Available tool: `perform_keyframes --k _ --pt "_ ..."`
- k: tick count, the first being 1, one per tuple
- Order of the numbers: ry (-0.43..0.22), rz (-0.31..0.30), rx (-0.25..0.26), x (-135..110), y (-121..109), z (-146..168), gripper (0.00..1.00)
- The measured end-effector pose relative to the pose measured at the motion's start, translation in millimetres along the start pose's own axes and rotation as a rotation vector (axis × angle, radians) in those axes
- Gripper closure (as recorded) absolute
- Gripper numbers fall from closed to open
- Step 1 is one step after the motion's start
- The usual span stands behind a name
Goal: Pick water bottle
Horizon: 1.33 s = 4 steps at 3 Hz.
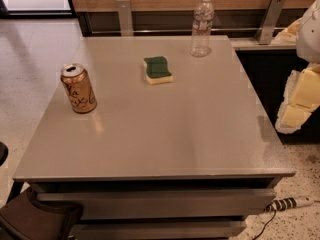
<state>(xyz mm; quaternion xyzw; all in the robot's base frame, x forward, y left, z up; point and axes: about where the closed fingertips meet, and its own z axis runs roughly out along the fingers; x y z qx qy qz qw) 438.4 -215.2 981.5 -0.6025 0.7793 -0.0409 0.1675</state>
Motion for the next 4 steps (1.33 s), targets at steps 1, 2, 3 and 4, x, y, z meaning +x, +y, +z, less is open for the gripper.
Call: perform_keyframes --k 1,2,3,4 --pt "0.0 0.0 0.0 0 0 0 0.0" --pt "-0.018 0.018 0.047 5 -15 2 0.0" --pt "-0.052 0.085 0.155 16 -58 12 0.0" --pt "-0.152 0.15 0.242 28 -96 36 0.0"
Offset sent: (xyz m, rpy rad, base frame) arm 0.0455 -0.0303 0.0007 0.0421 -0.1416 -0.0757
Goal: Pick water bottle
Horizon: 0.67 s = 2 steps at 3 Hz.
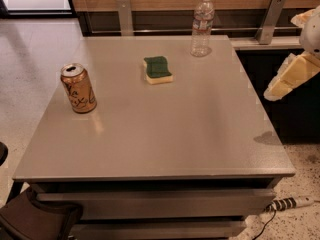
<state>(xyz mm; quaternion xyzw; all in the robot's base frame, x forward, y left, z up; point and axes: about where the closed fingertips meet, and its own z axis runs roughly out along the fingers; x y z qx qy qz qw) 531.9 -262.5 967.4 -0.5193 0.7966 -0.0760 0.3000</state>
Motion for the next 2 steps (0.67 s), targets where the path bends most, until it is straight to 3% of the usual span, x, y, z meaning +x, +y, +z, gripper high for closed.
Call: perform_keyframes --k 1,2 --pt "-0.218 0.068 0.091 -14 -47 21 0.0" --pt "-0.448 0.108 0.191 -43 -111 25 0.0"
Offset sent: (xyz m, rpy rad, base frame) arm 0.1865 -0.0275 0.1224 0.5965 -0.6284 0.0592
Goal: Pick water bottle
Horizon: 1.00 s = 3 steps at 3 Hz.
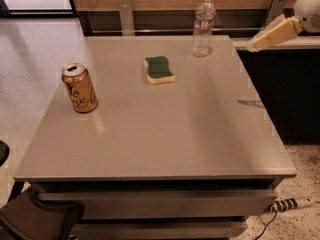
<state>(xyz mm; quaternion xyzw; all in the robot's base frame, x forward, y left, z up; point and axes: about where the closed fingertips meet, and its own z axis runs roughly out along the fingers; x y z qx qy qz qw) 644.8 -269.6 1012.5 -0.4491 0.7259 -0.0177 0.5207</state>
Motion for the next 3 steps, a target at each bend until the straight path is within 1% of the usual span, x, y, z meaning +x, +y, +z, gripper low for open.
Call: perform_keyframes --k 1,2,3 --pt "-0.151 0.059 0.018 -20 -40 28 0.0" --pt "-0.198 0.048 0.079 -38 -69 7 0.0" --pt "-0.188 0.046 0.07 -36 -64 10 0.0"
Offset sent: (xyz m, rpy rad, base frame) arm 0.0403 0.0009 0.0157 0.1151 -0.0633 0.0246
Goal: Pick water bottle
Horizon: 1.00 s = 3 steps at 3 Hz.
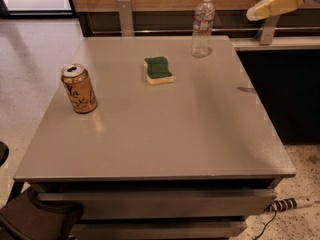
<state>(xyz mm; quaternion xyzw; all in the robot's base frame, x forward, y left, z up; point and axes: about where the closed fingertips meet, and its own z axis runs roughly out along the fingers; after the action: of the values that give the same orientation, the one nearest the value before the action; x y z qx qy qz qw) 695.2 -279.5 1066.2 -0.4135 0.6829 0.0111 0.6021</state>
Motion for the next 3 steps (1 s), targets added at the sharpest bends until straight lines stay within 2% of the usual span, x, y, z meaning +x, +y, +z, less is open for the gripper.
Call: perform_keyframes --k 1,2,3 --pt "-0.027 0.036 -0.011 4 7 16 0.0" --pt "-0.045 0.123 -0.027 16 23 55 0.0" --pt "-0.109 0.25 -0.029 26 42 109 0.0"
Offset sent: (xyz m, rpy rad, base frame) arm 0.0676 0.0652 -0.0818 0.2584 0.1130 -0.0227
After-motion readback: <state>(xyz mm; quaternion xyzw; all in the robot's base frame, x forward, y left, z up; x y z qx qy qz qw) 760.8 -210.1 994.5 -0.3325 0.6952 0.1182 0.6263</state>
